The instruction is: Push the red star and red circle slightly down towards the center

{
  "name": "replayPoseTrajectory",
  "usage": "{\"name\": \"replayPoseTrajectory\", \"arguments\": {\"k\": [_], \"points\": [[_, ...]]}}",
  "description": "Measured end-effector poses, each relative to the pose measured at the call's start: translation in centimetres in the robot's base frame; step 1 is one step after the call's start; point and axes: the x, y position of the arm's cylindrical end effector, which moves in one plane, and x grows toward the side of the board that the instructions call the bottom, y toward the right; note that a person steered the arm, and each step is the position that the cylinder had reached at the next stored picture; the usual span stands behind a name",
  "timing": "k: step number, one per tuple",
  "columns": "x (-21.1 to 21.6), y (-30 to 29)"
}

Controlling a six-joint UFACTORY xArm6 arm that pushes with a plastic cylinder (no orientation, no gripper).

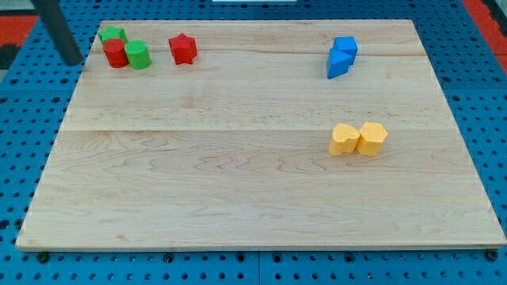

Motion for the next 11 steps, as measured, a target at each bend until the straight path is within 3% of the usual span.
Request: {"name": "replayPoseTrajectory", "arguments": {"k": [2,3,6,11], "points": [[-1.3,11.6],[-2.1,14.6],[-6.9,12.2],[1.4,29.8]]}}
